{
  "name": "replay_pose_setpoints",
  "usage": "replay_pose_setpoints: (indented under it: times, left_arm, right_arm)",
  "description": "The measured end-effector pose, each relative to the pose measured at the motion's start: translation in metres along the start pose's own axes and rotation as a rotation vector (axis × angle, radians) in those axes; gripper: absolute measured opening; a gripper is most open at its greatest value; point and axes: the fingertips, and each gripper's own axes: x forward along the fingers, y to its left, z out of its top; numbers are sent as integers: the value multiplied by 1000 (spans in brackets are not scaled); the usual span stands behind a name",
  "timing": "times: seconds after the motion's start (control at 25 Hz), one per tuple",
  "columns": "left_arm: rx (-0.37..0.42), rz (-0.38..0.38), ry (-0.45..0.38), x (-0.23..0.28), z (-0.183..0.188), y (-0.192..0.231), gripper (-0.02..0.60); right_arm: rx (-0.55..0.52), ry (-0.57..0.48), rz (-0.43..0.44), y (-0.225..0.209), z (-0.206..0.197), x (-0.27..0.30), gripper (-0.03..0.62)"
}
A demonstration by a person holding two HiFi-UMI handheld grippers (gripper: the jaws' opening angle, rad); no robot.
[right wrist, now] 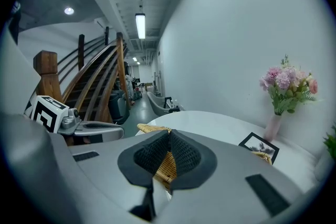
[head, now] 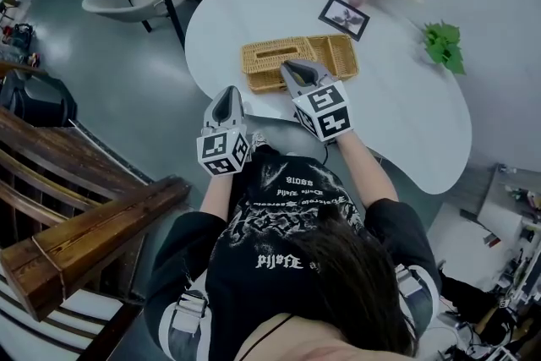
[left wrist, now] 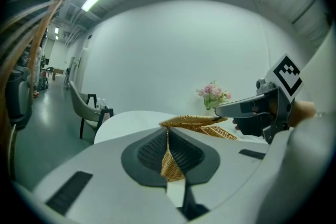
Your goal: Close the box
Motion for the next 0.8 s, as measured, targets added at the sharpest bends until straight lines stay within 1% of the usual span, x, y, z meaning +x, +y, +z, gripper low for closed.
replay_pose_setpoints:
  times: [0.2, 0.48, 0.8]
  left_arm:
    - [38, -7, 15, -4, -2, -10, 28]
    - [42, 2, 13, -11, -5, -17, 28]
    - [53, 13, 12, -24, -8, -21, 28]
  right_arm:
    - [-2, 21, 17, 0, -16, -1, 41]
    - [5, 43, 20, 1, -39, 3, 41]
    - [-12, 59, 6, 5, -60, 4, 41]
